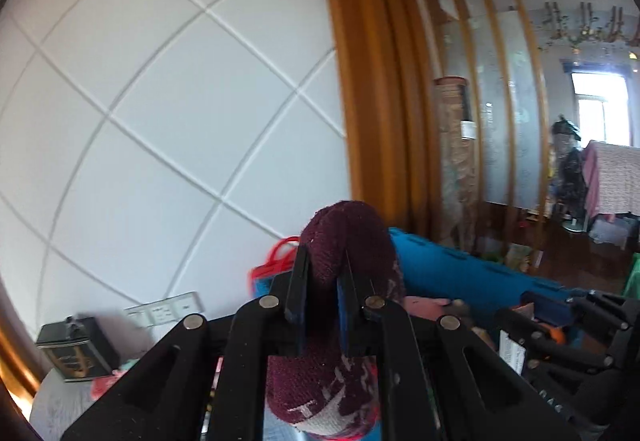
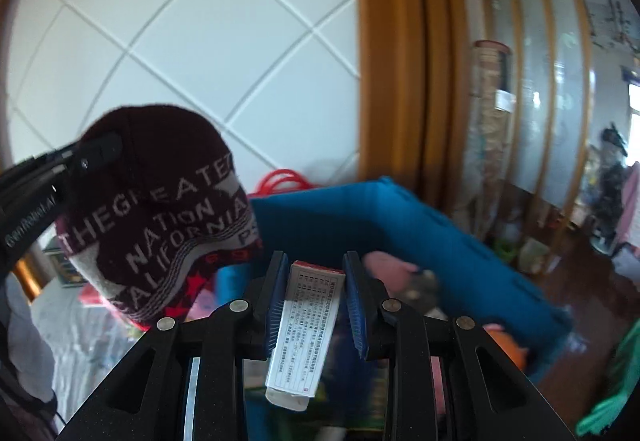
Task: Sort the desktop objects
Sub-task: 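Carry beanie and tube to the blue bin and release both grippers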
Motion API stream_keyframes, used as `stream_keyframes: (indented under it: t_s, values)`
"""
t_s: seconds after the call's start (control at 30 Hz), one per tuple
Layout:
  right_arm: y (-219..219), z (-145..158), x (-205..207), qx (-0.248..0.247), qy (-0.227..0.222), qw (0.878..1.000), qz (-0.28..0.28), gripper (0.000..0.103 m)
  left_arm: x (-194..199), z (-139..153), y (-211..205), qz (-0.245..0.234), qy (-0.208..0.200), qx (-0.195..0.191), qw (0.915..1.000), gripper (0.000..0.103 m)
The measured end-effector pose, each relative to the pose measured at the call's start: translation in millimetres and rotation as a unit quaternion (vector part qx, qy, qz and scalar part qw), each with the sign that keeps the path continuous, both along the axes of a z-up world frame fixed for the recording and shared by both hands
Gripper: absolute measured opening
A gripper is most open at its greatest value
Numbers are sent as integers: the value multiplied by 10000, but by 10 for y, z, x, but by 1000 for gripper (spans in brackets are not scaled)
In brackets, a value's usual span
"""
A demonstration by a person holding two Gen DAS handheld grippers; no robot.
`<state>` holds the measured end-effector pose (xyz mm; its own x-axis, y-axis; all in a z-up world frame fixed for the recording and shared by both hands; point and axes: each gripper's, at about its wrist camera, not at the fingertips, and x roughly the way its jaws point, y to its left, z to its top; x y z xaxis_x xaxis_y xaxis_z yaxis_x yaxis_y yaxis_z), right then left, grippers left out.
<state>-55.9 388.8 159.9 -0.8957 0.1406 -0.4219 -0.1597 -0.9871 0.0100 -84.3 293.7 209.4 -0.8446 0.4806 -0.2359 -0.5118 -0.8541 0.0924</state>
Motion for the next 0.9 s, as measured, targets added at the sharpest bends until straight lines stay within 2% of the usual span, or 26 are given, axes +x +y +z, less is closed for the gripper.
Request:
stream_keyframes:
  t_s: [0.1, 0.23, 0.33, 0.43, 0.53, 0.6, 0.67, 0.7, 0.73, 0.83, 0.9]
  values:
    - [381, -89, 8, 23, -135, 9993, -348, 28, 34, -107, 502, -441, -182, -105, 9988, 11]
    - [776, -314, -43, 23, -495, 9965, -680, 28, 58, -351, 983, -806, -503, -386, 9947, 11]
    - [1026, -473, -60, -86, -756, 9943, -744, 28, 82, -539, 1193, -874, -743, -533, 9920, 12]
    - [1111, -622, -118, -117, -954, 9926, -745, 28, 58, -691, 1339, -756, -924, -692, 9904, 18]
    - [1124, -713, -119, -87, -1092, 9912, -743, 28, 76, -765, 1313, -745, -1036, -659, 9896, 34]
    - [1126, -760, -152, -42, -1164, 9903, -757, 28, 73, -791, 1274, -764, -1044, -625, 9896, 67]
    - [1142, -829, -173, -27, -1226, 9895, -767, 29, 98, -806, 1231, -690, -890, -554, 9921, 81]
    - [1165, -862, -193, -25, -1232, 9895, -759, 30, 133, -804, 1205, -659, -798, -534, 9932, 83]
    - [1157, -884, -174, -15, -1247, 9893, -755, 32, 143, -809, 1200, -658, -773, -543, 9934, 84]
    - [1154, -942, -171, -31, -1291, 9887, -757, 51, 137, -804, 1125, -641, -831, -476, 9933, 85]
    - [1149, -957, -157, -25, -1270, 9890, -753, 77, 122, -794, 1037, -624, -870, -394, 9935, 85]
